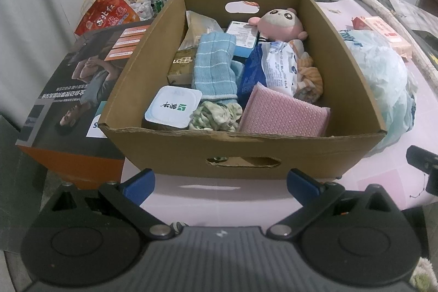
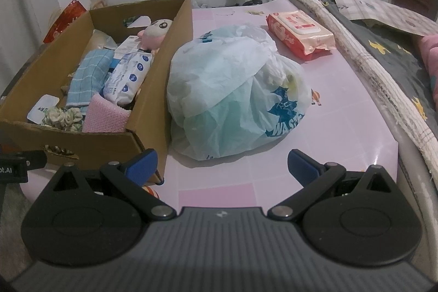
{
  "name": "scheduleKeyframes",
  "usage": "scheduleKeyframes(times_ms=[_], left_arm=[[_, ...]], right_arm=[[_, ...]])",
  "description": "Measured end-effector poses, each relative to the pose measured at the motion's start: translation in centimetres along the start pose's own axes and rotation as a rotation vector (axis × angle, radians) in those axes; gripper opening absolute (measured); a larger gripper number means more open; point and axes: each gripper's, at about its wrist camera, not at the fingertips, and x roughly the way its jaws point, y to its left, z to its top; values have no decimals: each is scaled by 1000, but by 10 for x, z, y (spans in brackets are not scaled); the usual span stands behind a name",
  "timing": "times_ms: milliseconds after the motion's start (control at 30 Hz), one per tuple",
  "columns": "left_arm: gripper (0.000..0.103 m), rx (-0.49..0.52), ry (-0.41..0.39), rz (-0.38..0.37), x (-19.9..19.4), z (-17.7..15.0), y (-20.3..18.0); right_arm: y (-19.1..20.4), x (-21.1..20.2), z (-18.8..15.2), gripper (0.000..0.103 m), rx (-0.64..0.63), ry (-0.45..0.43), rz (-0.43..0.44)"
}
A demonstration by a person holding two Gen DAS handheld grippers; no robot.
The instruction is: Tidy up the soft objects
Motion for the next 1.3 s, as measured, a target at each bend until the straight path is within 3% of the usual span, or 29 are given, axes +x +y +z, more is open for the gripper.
scheduleKeyframes(times_ms=[1300], left_arm=[[103,7,8,1,2,-1,2]], right_arm=[[2,2,1,102,-12,4,5]])
